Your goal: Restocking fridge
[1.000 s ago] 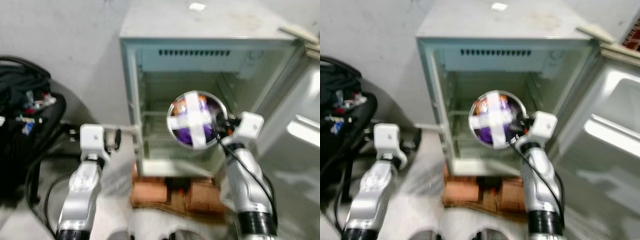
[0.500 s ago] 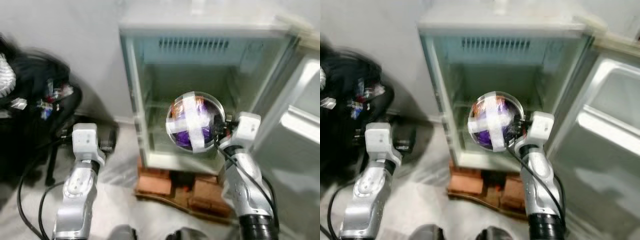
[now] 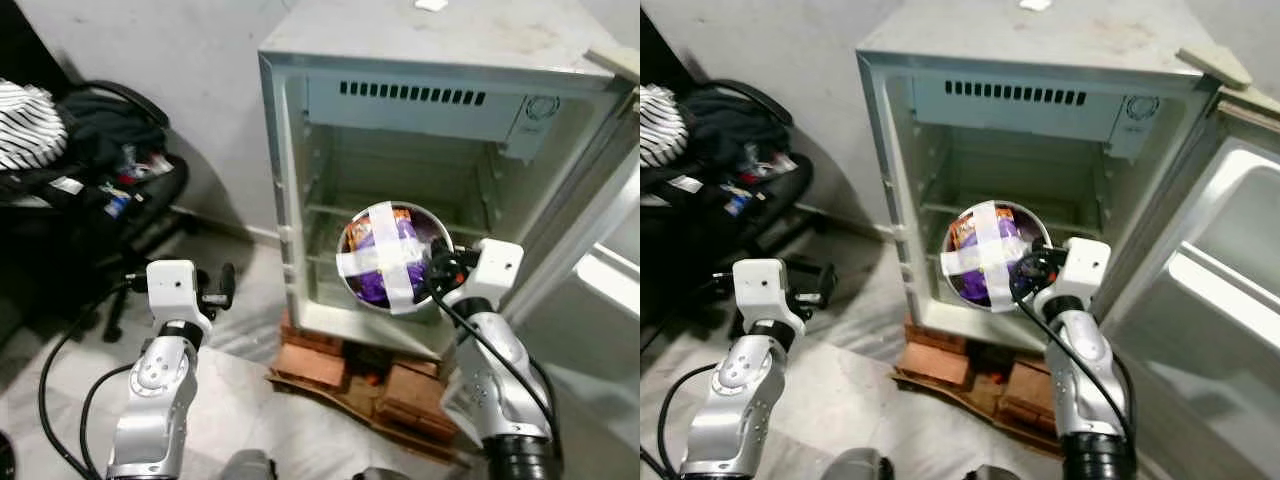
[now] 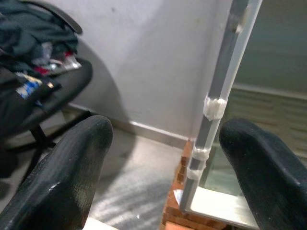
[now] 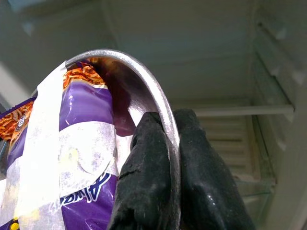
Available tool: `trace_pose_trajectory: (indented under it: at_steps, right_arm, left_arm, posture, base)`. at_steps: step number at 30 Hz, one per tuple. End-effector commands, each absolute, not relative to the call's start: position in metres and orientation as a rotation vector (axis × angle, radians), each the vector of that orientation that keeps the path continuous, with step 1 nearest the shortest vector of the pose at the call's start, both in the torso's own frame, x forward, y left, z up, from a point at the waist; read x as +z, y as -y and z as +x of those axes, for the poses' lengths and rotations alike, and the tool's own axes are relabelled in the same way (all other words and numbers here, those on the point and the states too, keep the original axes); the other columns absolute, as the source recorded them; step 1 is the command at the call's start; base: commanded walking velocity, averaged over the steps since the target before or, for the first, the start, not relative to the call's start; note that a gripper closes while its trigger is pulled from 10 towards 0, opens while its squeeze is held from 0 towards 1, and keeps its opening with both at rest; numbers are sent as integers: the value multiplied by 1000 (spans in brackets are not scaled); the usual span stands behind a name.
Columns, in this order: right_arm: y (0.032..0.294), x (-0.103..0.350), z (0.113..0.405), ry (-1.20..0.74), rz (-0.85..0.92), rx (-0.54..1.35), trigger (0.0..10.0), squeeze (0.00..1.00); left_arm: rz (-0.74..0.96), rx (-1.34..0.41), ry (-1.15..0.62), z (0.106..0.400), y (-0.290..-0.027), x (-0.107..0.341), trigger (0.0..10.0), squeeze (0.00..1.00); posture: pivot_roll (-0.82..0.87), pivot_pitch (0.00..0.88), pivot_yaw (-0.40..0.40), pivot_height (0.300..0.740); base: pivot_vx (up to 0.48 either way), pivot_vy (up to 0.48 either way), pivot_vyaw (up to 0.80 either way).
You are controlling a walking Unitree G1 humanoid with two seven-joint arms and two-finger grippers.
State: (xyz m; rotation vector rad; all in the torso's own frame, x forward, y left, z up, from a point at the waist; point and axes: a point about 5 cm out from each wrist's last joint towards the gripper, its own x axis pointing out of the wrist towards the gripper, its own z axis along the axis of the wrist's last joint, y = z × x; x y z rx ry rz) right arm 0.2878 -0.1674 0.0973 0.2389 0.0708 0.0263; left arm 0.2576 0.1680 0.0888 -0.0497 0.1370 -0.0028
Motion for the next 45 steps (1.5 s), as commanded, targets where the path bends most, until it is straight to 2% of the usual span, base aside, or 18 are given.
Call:
trace_pose_trajectory:
  at_steps: [1,9,21,26,33,45]
  right_arm:
    - [164,105,289,-41,234,41,10000,0]
    - [162,99,284,-58,241,40,10000,0]
    - [164,101,287,-48,241,28,10000,0]
    - [168,103,287,-37,236,0,10000,0]
    - [179,102,287,-45,234,-77,10000,0]
    - [180,101,289,-42,229,-83,10000,0]
  left_arm:
    - [-43,23,-141,257,-174,90,10000,0]
    - [-49,19,-142,253,-175,91,10000,0]
    - [-42,8,-135,253,-174,92,10000,0]
    - [-38,1,-137,253,-174,92,10000,0]
    - [-27,-13,-155,255,-172,89,10000,0]
    - [-40,-22,-140,256,-172,92,10000,0]
  posture:
    - [21,70,-11,740]
    - [32,63,-17,740]
    - [31,55,-20,740]
    - [29,53,-20,740]
    - [24,49,-17,740]
    - [25,45,-17,740]
  base:
    - [0,0,0]
    - [0,65,0]
    - [0,433,0]
    - [322,303,0]
    - [0,0,0]
    - [108,0,-472]
